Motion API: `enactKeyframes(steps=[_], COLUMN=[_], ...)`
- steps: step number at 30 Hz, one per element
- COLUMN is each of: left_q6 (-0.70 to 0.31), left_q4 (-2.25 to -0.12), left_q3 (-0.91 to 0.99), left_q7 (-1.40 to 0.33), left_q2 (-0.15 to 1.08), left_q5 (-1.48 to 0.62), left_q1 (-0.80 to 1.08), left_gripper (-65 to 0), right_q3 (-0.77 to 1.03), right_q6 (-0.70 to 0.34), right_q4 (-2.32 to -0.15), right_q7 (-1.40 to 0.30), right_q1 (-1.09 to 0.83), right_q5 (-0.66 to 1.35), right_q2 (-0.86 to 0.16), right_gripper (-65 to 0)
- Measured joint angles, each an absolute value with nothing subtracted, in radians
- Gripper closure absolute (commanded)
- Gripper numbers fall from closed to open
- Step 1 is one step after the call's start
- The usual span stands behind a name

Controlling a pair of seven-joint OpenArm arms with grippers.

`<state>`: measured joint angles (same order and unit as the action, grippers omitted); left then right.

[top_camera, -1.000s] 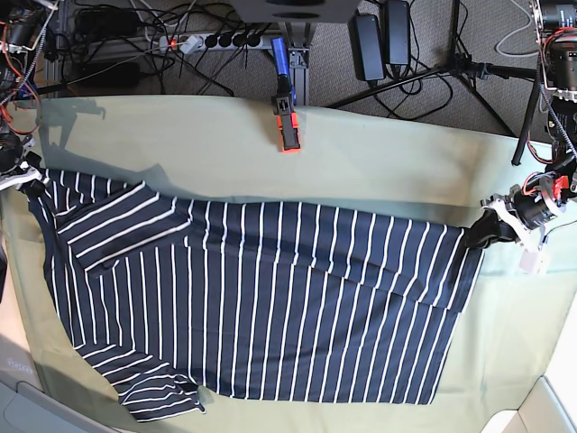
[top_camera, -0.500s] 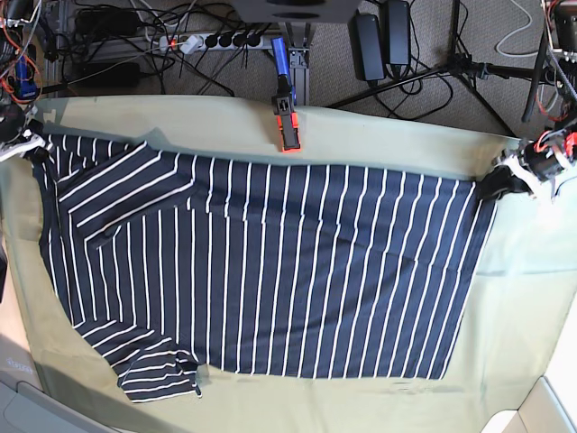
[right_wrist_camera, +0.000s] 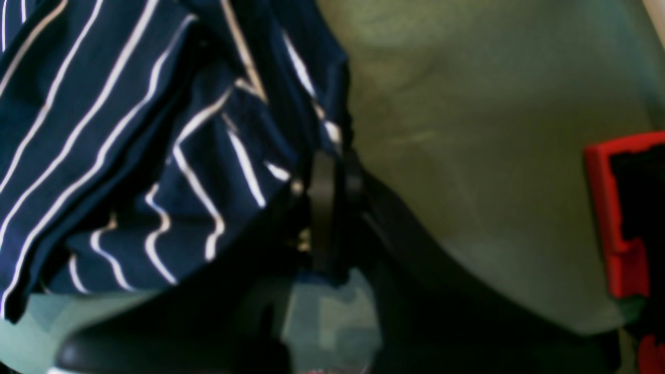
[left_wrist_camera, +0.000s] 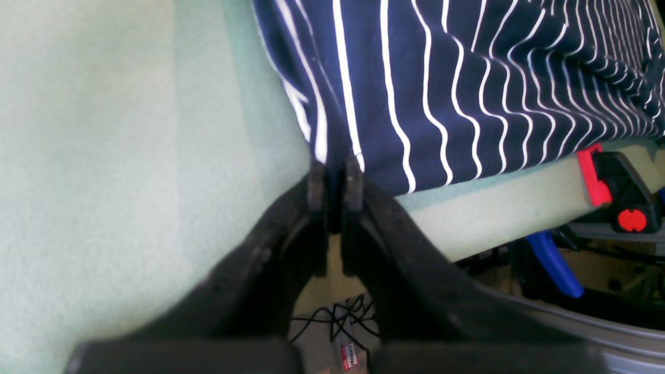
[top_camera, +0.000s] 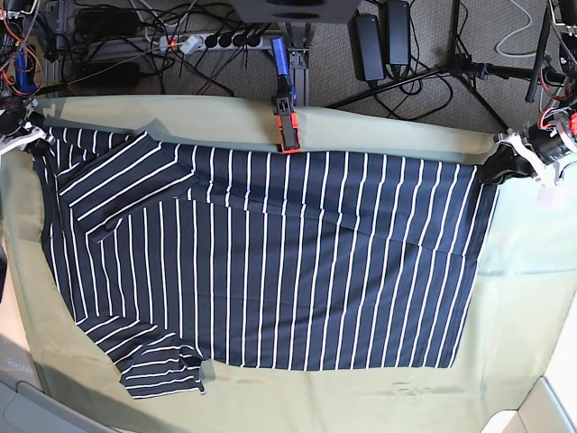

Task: Fold the T-shirt properly
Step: 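Lay the shirt down and open both grippers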

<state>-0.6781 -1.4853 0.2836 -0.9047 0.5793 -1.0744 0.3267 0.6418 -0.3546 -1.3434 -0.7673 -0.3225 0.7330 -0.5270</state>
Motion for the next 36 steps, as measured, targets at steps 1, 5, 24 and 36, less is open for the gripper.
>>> enactKeyframes(steps=[1, 5, 24, 36], left_q6=[-0.678, -0.678, -0.682, -0.682], left_q4=[-1.485, -1.486, -1.486, -1.487], left_q3=[0.284, 0.284, 0.409, 0.41], left_q7=[-0.905, -0.905, -0.947, -0.951], left_q2=[0.579, 0.579, 0.595, 0.604], left_q5=[-1.074, -1.071, -1.124, -1.135], left_q1=[0.327, 0.327, 0.339, 0.354], left_gripper=[0.0, 0.0, 0.0, 0.0], right_q3=[0.642, 0.644, 0.668, 0.675], right_q6=[-0.355, -0.355, -0.363, -0.368], right_q4=[-1.346, -1.366, -1.384, -1.384], right_q7=[-0.766, -0.759, -0.787, -0.79], right_q1=[-0.331, -0.37, -0.416, -0.441], right_q5=[0.733, 0.736, 0.743, 0.748], right_q2=[-0.527, -0.529, -0.56, -0.568], right_gripper=[0.0, 0.0, 0.0, 0.0])
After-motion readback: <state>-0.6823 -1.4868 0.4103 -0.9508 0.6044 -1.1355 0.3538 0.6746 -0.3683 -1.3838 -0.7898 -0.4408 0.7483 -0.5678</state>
